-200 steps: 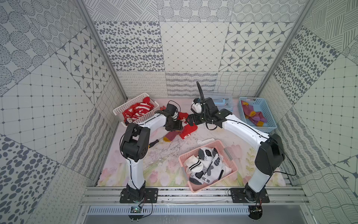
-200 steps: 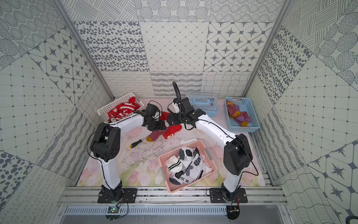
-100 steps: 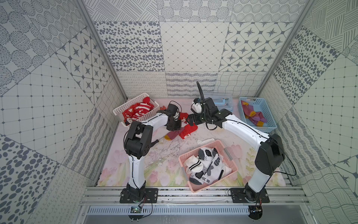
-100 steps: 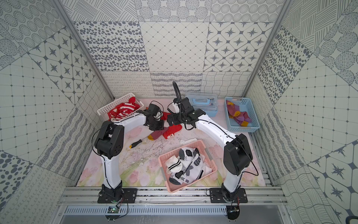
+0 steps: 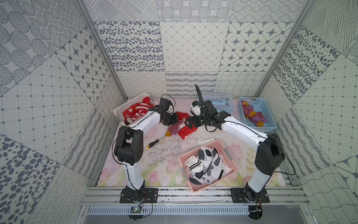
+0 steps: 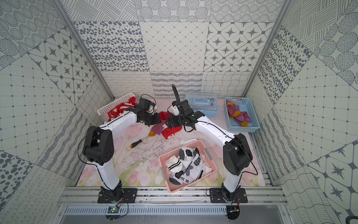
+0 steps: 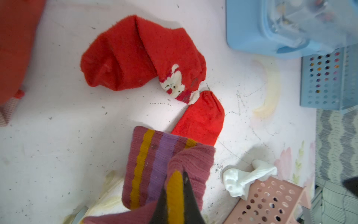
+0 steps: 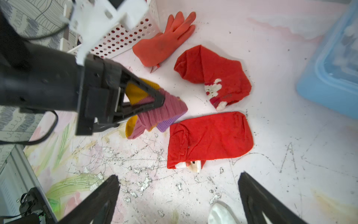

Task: Sort the socks into the basket by color
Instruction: Pick up the sock from the center of the board, then place the sock in the bin.

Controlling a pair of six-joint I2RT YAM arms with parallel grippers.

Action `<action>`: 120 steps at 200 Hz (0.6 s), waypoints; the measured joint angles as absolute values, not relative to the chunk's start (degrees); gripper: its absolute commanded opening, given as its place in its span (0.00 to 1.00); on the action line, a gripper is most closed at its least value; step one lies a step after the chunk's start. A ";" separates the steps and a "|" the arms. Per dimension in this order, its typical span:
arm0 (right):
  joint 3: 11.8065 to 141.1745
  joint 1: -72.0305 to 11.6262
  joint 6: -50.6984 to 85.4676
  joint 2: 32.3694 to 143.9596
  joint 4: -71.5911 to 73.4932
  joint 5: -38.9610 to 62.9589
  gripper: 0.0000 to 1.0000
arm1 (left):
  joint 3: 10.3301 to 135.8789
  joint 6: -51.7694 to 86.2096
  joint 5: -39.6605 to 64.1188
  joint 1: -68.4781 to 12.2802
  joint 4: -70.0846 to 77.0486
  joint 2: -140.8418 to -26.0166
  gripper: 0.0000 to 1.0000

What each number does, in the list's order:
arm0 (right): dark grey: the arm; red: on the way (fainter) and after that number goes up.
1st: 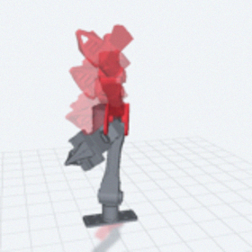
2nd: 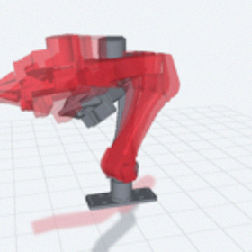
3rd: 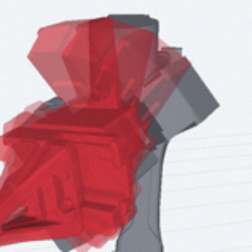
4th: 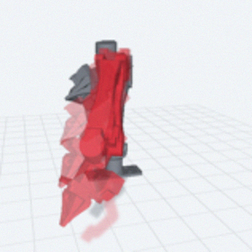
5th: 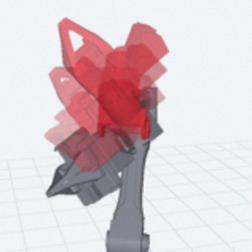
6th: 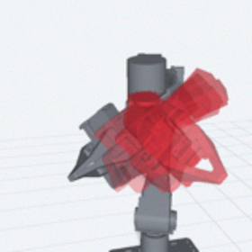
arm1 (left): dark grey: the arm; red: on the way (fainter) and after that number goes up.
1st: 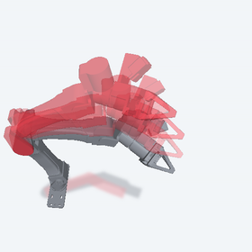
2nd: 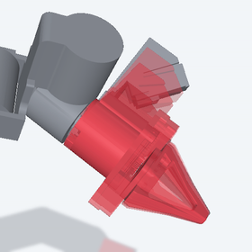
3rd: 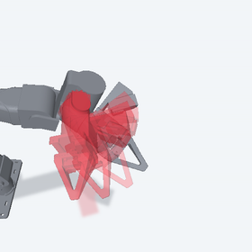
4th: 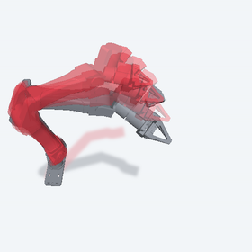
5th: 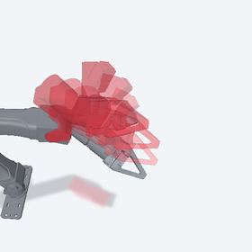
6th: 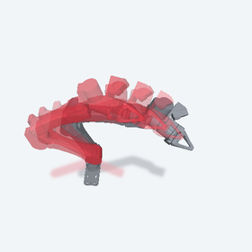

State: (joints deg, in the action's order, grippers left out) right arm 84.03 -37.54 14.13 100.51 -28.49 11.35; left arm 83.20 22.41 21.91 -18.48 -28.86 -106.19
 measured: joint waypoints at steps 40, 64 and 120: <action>83.31 -39.46 12.75 100.42 -25.34 14.00 0.98 | 85.30 25.69 27.00 -16.03 -28.93 -103.02 0.00; 83.13 -40.62 11.68 100.33 -22.98 14.06 0.98 | 86.78 27.62 29.43 -15.18 -28.93 -101.43 0.00; 82.04 -42.39 8.95 99.15 -15.00 10.92 0.98 | 87.61 32.80 34.30 -15.00 -28.10 -97.69 0.00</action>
